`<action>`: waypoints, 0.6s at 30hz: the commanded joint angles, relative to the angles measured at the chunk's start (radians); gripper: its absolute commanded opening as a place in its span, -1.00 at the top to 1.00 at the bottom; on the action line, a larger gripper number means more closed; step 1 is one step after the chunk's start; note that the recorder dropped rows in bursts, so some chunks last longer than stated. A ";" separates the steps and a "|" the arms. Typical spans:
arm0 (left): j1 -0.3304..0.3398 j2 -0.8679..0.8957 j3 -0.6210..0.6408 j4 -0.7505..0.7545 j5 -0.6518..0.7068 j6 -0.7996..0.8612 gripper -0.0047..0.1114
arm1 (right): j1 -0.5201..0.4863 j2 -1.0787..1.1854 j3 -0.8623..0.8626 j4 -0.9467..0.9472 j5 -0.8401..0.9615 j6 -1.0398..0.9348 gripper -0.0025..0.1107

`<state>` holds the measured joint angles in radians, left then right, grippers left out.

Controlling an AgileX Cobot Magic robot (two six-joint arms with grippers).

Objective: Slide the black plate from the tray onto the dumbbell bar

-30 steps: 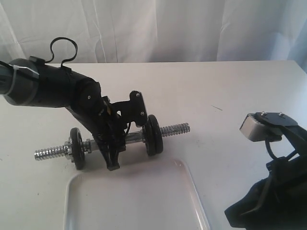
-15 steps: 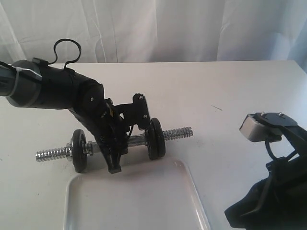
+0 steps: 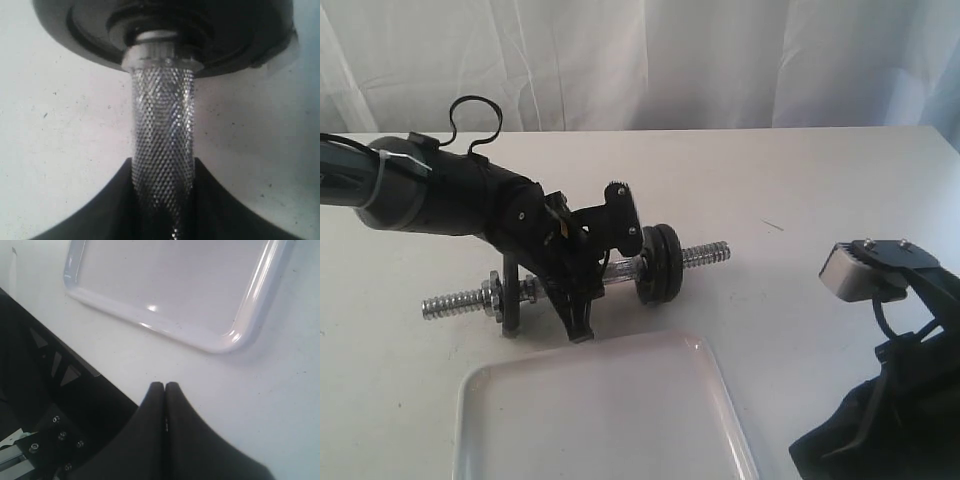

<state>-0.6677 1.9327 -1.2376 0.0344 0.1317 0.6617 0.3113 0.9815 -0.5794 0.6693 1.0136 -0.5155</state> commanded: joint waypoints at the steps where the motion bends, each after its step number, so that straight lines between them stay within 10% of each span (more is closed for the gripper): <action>1: -0.003 -0.129 -0.032 -0.017 -0.108 -0.010 0.92 | -0.002 -0.006 0.010 0.006 0.010 -0.019 0.96; 18: -0.003 -0.129 -0.032 -0.017 0.002 0.001 0.92 | -0.002 -0.006 0.010 0.010 0.012 -0.021 0.96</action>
<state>-0.6656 1.9394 -1.2520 0.0302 0.1698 0.6663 0.3113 0.9815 -0.5731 0.6701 1.0175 -0.5238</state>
